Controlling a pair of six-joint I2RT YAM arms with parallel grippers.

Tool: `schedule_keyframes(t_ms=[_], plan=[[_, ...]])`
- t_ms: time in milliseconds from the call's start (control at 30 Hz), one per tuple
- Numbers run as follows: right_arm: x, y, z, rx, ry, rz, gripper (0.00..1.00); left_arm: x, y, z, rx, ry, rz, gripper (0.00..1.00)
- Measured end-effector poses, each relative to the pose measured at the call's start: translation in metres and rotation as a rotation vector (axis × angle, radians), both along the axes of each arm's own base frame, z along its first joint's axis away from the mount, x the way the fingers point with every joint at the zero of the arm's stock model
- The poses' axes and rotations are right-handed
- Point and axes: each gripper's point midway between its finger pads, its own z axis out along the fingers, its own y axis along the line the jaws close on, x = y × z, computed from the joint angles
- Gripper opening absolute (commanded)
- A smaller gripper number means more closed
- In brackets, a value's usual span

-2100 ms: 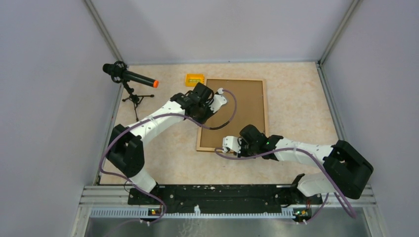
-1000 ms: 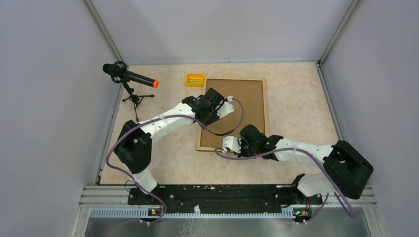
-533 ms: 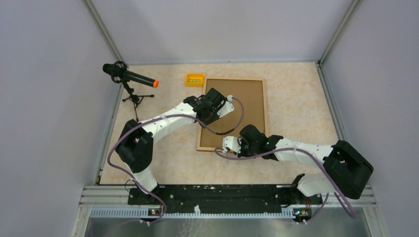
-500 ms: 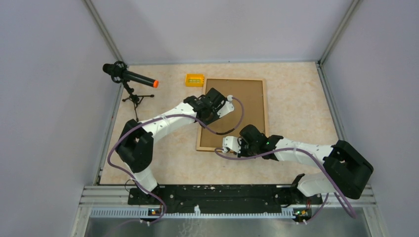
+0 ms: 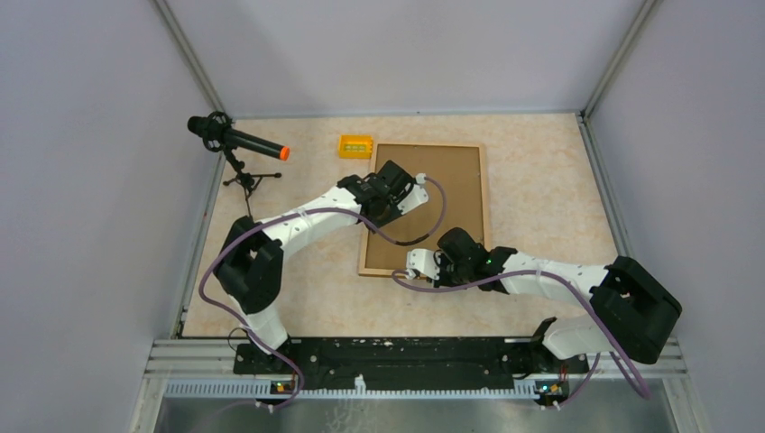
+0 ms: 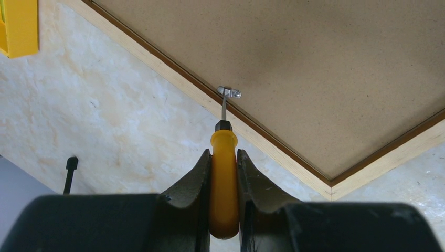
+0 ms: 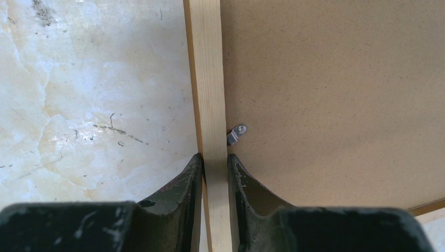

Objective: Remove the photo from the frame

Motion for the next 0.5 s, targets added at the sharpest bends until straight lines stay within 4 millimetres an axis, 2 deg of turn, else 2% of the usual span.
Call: schedule_keyframes(t_ms=[500], plan=[[0.0, 0.0, 0.0, 0.0, 0.0, 0.0, 0.17, 0.009, -0.01, -0.001, -0.034, -0.016, -0.004, 0.0]])
